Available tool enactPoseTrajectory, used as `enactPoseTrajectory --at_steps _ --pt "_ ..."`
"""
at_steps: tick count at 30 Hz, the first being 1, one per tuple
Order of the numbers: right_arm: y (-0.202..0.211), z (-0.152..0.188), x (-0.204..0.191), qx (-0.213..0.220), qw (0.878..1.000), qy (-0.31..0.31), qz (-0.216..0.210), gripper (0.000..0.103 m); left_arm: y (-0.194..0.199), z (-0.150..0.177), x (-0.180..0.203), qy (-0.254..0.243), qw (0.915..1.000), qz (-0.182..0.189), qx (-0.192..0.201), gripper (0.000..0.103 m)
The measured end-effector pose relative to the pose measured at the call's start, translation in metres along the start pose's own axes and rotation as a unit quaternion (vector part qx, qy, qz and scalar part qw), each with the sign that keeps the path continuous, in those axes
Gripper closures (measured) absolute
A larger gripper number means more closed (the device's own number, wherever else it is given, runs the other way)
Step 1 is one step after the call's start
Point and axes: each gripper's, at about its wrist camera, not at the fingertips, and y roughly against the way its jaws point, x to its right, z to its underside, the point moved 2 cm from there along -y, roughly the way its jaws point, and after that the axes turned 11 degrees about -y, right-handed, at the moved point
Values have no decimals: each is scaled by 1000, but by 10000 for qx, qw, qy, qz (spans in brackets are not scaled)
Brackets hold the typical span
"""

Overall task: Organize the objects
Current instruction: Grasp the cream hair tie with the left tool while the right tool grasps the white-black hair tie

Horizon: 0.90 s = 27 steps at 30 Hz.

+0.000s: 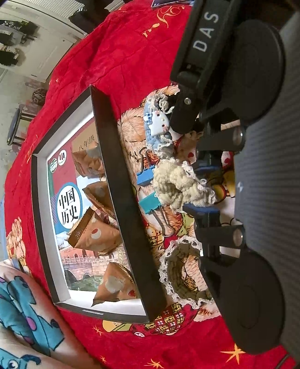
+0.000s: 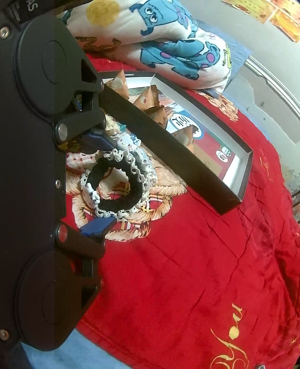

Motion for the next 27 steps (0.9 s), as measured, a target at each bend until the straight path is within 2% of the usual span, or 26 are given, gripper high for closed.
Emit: enactPoseTrajectory --at_steps 4,11,15,16,18,22,27 --pt "0 2 1 51 10000 -31 -15 47 1 1 3 -69 9999 -97 14 59" --pt "0 -1 2 -101 9999 55 49 56 3 4 12 -116 9992 -367 78 58" --pt "-1 -1 2 -108 9998 55 142 67 4 6 18 -196 9983 -522 150 59" --pt "-2 -1 2 -113 9998 59 171 72 5 6 19 -218 9982 -538 180 69" --pt "-2 -1 4 -135 9997 14 194 78 5 6 19 -174 9981 -545 224 80" --pt "1 -4 12 -240 9992 -305 76 86 6 5 15 20 9986 -487 206 83" --pt "5 -6 19 -399 9977 -544 -66 86 13 7 17 26 9986 -484 195 84"
